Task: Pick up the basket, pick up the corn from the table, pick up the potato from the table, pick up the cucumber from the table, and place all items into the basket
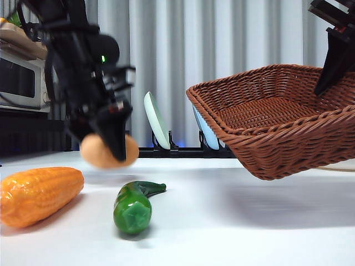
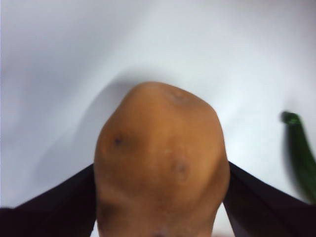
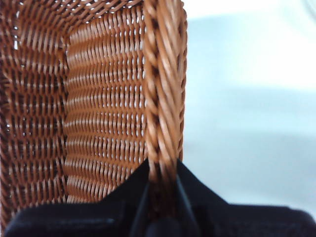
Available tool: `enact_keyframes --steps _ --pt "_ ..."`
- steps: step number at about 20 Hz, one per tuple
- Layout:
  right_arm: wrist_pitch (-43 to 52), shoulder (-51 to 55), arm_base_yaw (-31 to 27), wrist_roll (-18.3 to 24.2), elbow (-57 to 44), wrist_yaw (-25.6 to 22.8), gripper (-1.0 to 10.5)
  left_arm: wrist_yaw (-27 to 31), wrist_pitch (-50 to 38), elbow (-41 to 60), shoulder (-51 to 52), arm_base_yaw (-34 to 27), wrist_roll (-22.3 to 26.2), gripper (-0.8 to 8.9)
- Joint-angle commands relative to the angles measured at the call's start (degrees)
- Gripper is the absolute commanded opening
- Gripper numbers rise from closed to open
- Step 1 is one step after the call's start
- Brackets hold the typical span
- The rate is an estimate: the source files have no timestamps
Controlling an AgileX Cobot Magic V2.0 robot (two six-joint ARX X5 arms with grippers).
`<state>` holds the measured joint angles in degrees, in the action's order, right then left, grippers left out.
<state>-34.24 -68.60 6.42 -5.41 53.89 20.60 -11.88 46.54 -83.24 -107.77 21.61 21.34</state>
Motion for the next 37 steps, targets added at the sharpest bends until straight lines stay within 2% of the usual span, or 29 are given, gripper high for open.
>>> enact_keyframes --steps 1,2,5,7,9,10,14,16,18,25,26,28,29,34,37 --pt "3.0 0.0 0.1 -2.8 0.0 0.8 -0.2 0.0 0.2 -1.7 7.1 0.2 -3.8 -0.07" --pt "3.8 -0.2 0.2 -3.0 0.0 2.2 -0.2 -0.1 0.2 -2.0 10.2 0.2 -6.0 -0.07" --pt "6.1 -1.7 1.9 -5.0 0.0 4.8 -0.2 -1.7 -1.7 -2.4 21.3 0.9 -17.1 -0.08" --pt "8.5 -3.4 5.0 -7.6 0.0 4.8 -0.2 -5.8 -2.0 -2.4 27.5 3.9 -19.8 -0.08" --pt "11.5 -5.6 8.7 -11.8 0.0 4.8 -0.2 -5.2 -1.8 -2.4 30.6 8.5 -21.6 -0.08" --pt "13.0 -6.7 10.3 -13.4 0.0 4.8 -0.2 -2.9 -1.9 -2.4 30.9 11.1 -22.1 -0.07" --pt "17.2 -9.6 16.3 -16.2 0.0 4.8 -0.2 16.9 -1.0 -2.3 27.9 22.3 -24.0 -0.08" --pt "18.4 -9.6 17.5 -17.3 0.0 4.9 -0.2 22.3 -0.1 -2.3 24.8 25.5 -25.6 -0.08" --pt "18.8 -9.6 17.7 -17.7 0.0 5.0 -0.2 24.0 0.6 -2.3 21.1 27.0 -27.3 -0.08" --pt "18.8 -9.5 17.7 -17.7 0.1 5.0 -0.2 23.7 1.5 -2.3 9.1 29.0 -29.3 0.13" --pt "18.8 -9.5 17.7 -17.7 0.1 5.0 -0.2 23.7 1.4 -2.3 9.0 29.2 -29.4 1.17" --pt "18.8 -9.5 17.7 -17.7 0.1 5.0 -0.2 23.7 0.4 -2.3 9.1 29.9 -30.5 4.91" --pt "18.8 -9.5 17.7 -17.7 0.1 5.0 -0.2 23.7 0.2 -2.3 9.2 29.8 -30.6 5.66" --pt "18.8 -9.5 17.6 -17.7 0.1 5.0 -0.2 23.8 1.7 -2.3 11.3 30.5 -30.6 5.66" --pt "18.8 -9.5 17.6 -17.7 0.1 5.0 -0.2 23.5 4.1 -2.3 18.2 32.0 -30.6 5.65"
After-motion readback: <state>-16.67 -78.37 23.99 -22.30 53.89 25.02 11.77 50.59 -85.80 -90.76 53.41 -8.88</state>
